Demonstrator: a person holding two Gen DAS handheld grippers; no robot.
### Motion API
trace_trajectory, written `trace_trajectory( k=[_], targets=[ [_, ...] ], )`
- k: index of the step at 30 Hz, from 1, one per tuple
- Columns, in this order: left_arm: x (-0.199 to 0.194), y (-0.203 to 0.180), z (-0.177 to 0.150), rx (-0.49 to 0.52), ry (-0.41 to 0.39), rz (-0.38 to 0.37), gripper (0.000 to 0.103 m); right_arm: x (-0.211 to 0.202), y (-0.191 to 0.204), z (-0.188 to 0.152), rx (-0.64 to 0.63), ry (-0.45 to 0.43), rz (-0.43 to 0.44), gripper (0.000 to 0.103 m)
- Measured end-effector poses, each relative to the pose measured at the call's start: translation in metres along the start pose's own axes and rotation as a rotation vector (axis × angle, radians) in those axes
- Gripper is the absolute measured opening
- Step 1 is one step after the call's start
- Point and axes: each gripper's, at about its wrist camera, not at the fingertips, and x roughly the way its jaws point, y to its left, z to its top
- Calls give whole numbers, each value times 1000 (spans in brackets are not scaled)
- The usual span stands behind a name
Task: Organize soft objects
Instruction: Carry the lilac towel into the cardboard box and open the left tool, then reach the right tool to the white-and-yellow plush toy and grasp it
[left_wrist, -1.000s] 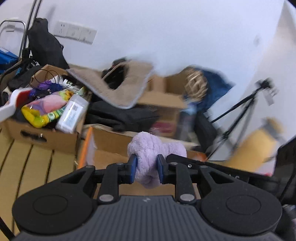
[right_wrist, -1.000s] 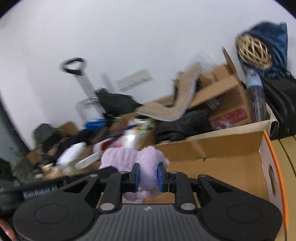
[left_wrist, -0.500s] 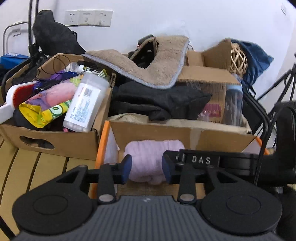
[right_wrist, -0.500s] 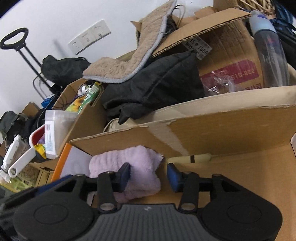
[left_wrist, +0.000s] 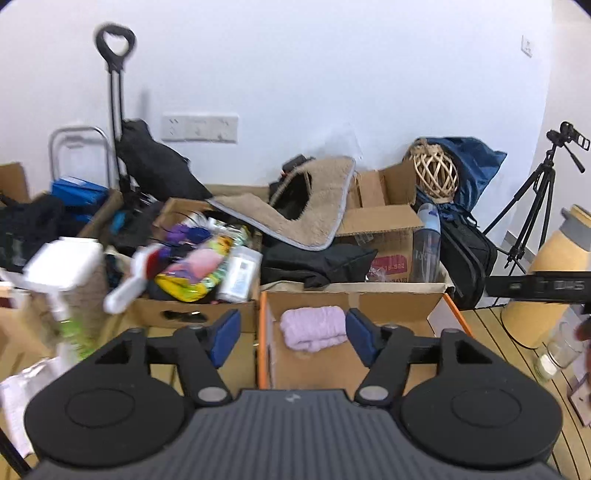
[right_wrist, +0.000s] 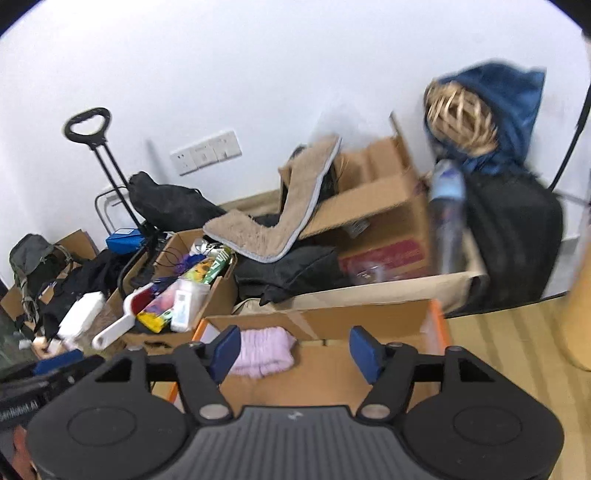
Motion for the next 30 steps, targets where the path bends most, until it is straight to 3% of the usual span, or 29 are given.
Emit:
trace_trajectory(
  k=[6, 16, 24, 28, 30],
  targets=[
    [-87, 2, -44, -14, -49, 1, 72, -106, 8, -37, -54, -89, -17, 71],
    [-212, -1, -192, -96, -209, -51, 83, -239, 26, -190, -257, -223, 42, 74],
    [-279, -9, -295, -68, -231, -69, 90, -296, 40, -340, -403, -321, -47, 79],
    [-283, -11, -311, -23, -206, -85, 91, -307, 41, -397, -350, -319, -45, 80],
    [-277, -13, -312, -21, -201, -88, 93, -305, 41, -408, -325, -296, -38, 80]
  ],
)
